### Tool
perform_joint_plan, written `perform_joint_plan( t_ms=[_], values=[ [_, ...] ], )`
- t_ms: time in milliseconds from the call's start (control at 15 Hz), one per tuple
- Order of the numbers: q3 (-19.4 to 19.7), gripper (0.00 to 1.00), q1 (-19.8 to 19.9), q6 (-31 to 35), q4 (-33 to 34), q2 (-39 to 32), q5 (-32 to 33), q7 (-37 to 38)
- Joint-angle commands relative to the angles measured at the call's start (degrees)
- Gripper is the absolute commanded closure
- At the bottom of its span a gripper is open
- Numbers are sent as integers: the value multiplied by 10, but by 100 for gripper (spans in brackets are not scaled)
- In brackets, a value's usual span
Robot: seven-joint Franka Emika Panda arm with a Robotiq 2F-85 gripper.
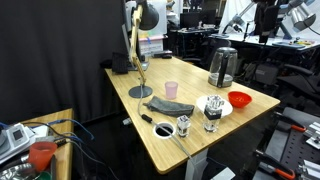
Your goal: Turn on the lamp
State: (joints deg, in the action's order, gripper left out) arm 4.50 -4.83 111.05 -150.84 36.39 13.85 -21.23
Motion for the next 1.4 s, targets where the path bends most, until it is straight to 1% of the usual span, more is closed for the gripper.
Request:
perform_joint_plan(
  t_ms=[0,133,200,533,667,800,867,1067,1333],
  values=[
    [-3,0,3,-1,1,0,-2,-2],
    [-8,0,-8,4,2,-8,-9,-6],
    [-14,0,-21,11,4,-13,-19,-8],
    [-71,0,-98,85,37,-64,-81,-1],
    [-94,0,-117,121,61,-99,-90,7],
    [-112,0,-122,156,84,-134,-87,19],
    [-111,0,-120,143,58,-98,-86,18],
    [-118,0,-120,154,78,-133,-86,20],
    [-117,0,-119,154,80,-133,-86,20]
  ],
)
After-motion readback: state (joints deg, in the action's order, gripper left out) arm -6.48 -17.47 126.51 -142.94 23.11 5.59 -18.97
